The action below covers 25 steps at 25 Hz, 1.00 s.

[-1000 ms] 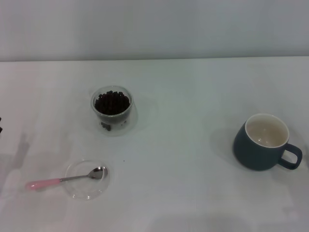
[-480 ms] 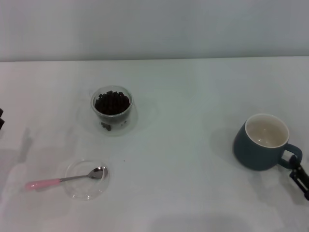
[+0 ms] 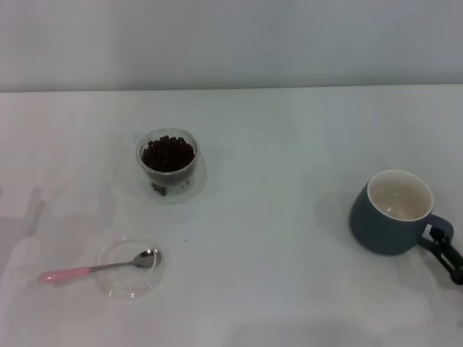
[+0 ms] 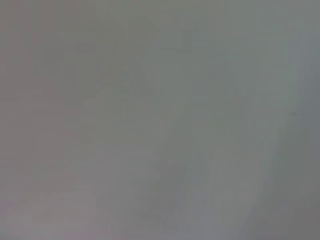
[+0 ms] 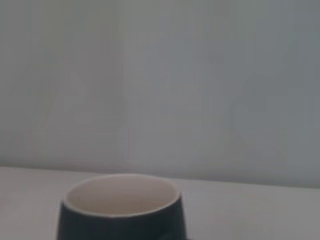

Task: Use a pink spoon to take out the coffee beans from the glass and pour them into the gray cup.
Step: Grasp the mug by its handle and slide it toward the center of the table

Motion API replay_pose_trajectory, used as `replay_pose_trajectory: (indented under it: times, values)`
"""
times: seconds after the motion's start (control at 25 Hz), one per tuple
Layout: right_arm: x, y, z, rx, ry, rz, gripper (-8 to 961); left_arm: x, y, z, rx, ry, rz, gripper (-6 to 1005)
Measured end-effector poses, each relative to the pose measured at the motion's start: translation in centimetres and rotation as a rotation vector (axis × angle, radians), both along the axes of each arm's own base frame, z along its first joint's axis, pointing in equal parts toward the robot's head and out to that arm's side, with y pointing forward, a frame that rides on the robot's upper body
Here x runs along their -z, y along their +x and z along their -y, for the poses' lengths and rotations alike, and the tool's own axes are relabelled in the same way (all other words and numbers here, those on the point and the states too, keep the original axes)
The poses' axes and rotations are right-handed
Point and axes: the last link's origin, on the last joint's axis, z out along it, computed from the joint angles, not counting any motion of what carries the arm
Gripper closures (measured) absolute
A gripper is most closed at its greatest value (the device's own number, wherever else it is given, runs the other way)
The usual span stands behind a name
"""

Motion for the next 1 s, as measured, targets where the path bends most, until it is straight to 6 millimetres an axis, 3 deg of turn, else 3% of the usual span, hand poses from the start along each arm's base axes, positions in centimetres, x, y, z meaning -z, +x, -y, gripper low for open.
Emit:
replay_pose_trajectory:
  times: [0.76,1.0]
  values:
    - [-0.5,-0.6,-1.8,-0.036,0.026,0.01,198,-1.0,-0.3,-0.2,-0.022,0.058,0.034,286]
    - [-0.2,-1.0,-2.4,-0.056,0.006,0.01,417,-1.1,-0.2,-0.4,-0.019,0.061,0.031,286]
